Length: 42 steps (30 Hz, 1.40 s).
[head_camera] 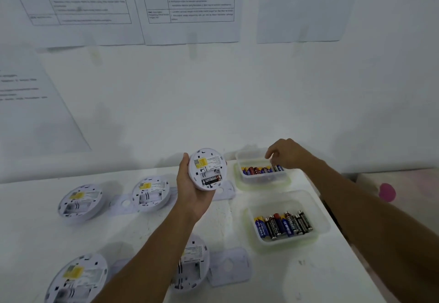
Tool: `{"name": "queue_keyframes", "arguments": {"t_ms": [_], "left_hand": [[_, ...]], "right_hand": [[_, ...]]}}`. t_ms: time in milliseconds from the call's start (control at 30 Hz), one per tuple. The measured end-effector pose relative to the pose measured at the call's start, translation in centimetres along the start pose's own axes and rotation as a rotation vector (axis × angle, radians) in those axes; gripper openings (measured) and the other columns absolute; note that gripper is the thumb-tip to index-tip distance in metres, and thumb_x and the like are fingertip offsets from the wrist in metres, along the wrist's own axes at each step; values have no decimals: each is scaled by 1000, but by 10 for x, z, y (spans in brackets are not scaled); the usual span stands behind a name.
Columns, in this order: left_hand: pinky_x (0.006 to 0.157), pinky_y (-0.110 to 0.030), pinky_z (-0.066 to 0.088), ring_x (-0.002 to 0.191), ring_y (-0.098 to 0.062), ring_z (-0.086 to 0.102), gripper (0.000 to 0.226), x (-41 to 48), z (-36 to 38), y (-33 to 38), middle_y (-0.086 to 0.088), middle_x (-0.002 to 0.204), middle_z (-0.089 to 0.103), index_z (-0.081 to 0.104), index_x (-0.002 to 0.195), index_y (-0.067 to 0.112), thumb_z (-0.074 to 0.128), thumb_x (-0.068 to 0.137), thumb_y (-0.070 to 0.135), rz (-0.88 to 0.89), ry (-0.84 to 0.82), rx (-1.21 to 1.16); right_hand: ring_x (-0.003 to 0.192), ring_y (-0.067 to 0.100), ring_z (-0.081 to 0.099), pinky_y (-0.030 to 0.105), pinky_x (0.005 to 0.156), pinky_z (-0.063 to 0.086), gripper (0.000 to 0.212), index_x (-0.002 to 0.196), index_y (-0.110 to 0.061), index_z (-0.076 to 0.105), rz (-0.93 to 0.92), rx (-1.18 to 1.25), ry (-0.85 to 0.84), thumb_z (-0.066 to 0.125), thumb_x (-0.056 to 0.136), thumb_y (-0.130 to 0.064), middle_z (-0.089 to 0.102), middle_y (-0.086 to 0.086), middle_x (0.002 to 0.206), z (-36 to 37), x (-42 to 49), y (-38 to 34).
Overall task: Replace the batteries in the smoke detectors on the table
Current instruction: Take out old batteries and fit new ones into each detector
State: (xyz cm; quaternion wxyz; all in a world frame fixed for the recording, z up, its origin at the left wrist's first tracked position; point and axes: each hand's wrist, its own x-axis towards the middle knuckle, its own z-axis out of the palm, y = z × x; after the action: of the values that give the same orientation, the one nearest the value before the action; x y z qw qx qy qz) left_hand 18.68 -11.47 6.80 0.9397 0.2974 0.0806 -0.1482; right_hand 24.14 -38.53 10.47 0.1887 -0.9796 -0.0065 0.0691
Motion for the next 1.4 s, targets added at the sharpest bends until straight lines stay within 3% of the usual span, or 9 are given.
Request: {"name": "queue_keyframes", "arguments": {"t_ms": [133,233,333,500,700,833,967,1200,1400], "left_hand": [[114,-47,35,134,-35,47,70,6,-1,0,-17,138,57,53,138,11,52,85,56,-9,-10,-4],[114,-47,34,133,-35,48,67,9,-3,1,-17,134,60,56,136,11,51,87,56,-12,-15,-14],[114,-46,34,135,-35,46,70,10,-5,2,-18,138,57,54,138,10,53,84,56,-18,-18,-18],[115,-46,34,135,-34,46,70,11,-8,3,-18,140,55,52,139,10,51,87,56,-12,-7,-18],[113,-45,36,135,-34,46,69,6,-7,4,-18,141,54,52,139,10,49,89,57,-11,8,-10],[111,-44,38,135,-34,46,69,-1,-4,6,-18,141,54,54,138,10,51,86,56,0,8,-5],[109,-43,40,132,-34,48,70,-8,-2,7,-18,139,55,52,139,9,51,86,56,21,2,23],[88,-39,48,98,-27,62,57,-23,-1,6,-17,110,66,65,117,9,36,98,54,41,-29,157],[85,-37,50,95,-25,62,58,-33,-8,9,-15,102,67,67,112,9,35,98,55,43,-52,195]], "right_hand": [[102,20,65,23,86,48,26,110,-12,72,-28,-135,-126,62,87,-6,69,5,116,12,12,-6],[111,20,62,20,87,44,27,115,-9,71,-27,-160,-160,56,93,-10,67,5,122,20,19,-7],[102,18,63,18,78,44,24,109,-9,73,3,-116,-158,55,94,-13,70,4,116,23,20,-5],[65,8,60,15,56,41,8,90,-18,71,44,21,-117,63,89,-19,66,-6,86,19,18,-1],[66,14,66,10,50,43,7,88,-15,70,-24,171,-5,71,83,-11,71,1,83,11,1,-7],[63,17,66,25,55,49,10,96,-14,73,-83,571,169,71,86,-13,73,6,79,1,-32,-40],[71,25,70,30,69,59,9,95,-6,72,-226,926,128,70,86,-7,74,15,79,6,-79,-86],[70,25,72,33,73,60,8,89,-7,73,-242,980,162,74,81,-5,74,14,77,51,-106,-130],[74,24,72,33,71,60,10,92,-4,74,-247,1093,237,71,84,-1,72,9,90,75,-116,-149]]}}
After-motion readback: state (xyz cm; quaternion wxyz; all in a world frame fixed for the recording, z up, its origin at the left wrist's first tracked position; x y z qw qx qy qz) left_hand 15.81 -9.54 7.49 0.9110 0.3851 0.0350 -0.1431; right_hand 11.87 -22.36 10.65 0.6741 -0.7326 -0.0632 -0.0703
